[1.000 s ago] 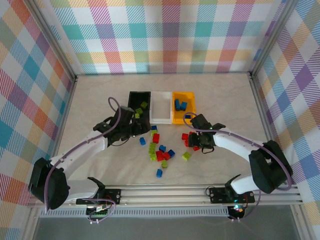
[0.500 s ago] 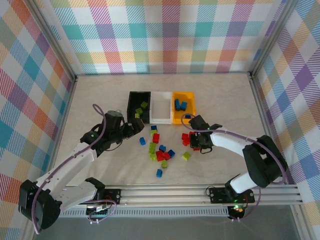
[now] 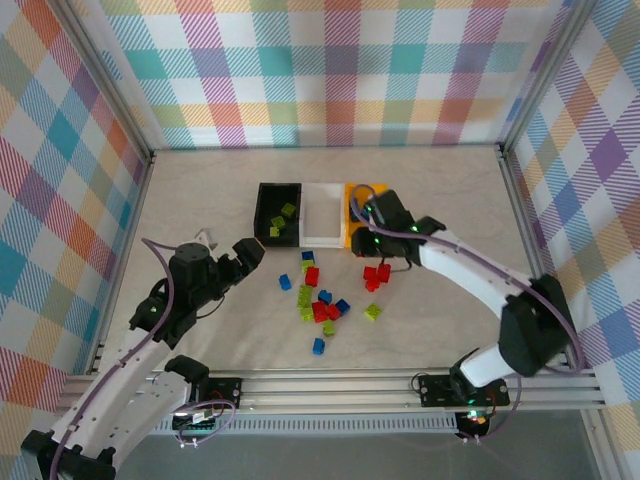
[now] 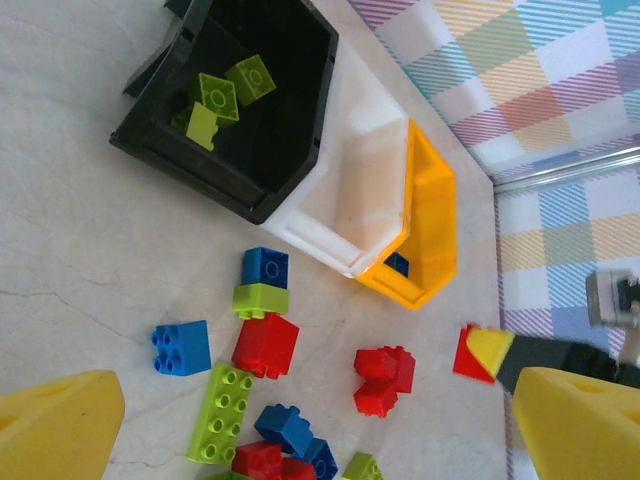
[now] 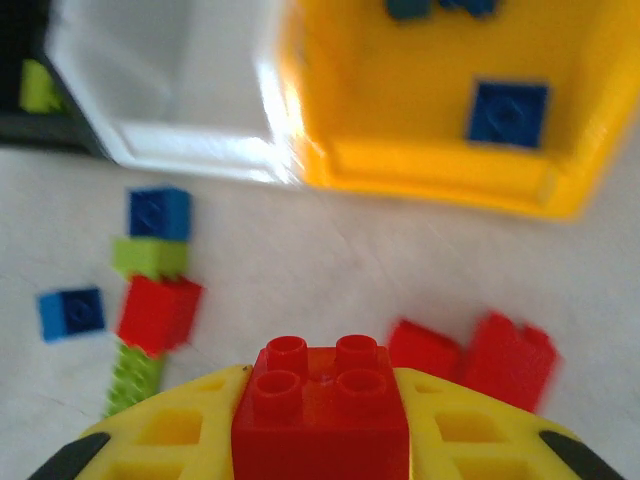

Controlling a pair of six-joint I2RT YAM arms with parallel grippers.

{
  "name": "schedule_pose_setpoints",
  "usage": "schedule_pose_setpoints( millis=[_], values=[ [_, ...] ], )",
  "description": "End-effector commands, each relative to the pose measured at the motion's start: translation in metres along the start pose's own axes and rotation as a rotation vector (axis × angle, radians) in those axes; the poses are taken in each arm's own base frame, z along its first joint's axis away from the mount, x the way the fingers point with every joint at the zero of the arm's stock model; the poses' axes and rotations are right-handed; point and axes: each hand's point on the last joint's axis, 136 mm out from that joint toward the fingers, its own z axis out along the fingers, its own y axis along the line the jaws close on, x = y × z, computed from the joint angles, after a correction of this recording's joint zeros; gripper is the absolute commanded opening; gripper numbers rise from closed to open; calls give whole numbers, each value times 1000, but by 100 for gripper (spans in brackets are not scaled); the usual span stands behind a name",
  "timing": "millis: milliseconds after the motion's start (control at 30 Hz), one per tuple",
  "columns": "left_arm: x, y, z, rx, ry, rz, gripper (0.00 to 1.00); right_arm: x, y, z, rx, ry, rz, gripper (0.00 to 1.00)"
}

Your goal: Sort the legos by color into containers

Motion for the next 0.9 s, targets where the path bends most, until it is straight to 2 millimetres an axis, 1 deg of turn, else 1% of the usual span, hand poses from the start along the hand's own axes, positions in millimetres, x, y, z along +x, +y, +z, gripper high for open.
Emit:
schedule_pose_setpoints(
  millis=[0, 33, 100, 200, 267, 367, 433, 500, 533, 567, 600, 667, 733, 767, 833, 867],
  values=[
    [6, -11, 6, 126, 48, -39, 100, -28, 24, 23, -42, 0, -30, 8],
    [6, -14, 7, 149, 54, -31, 100, -38, 30, 30, -45, -3, -28, 9],
    [3, -14, 6, 138, 49, -12, 100, -54, 37, 43, -36, -4, -29, 12],
    [-1, -10, 5, 114, 34, -26, 100, -71, 43, 64, -16, 2, -27, 14],
    [-4, -5, 3, 99, 15, -47, 100, -79, 44, 77, 8, 11, -24, 17],
    [-6, -8, 3, 128, 8, -57, 100, -85, 45, 92, 25, 29, -13, 26],
    [-4, -8, 3, 128, 29, -42, 100, -91, 49, 96, 24, 25, -7, 40],
    [0, -6, 5, 93, 62, -10, 100, -97, 53, 93, 13, 7, -5, 53],
    [0, -4, 5, 75, 72, 7, 100, -101, 56, 90, 0, -4, -5, 57],
    [4, 1, 6, 48, 95, 11, 100, -105, 60, 87, -12, -16, -7, 59],
    [5, 1, 7, 40, 105, 21, 100, -109, 63, 82, -23, -28, -8, 62],
    [6, 3, 8, 23, 121, 34, 100, -115, 67, 70, -36, -48, -10, 63],
    [7, 5, 10, -4, 146, 54, 100, -116, 68, 56, -42, -67, -9, 63],
    [9, 3, 10, -9, 161, 70, 100, -114, 68, 50, -45, -73, -7, 63],
    [19, 3, 15, -50, 205, 125, 97, -105, 63, 37, -44, -81, 5, 64],
    [25, 3, 18, -70, 226, 160, 96, -97, 58, 34, -39, -76, 10, 64]
  ],
)
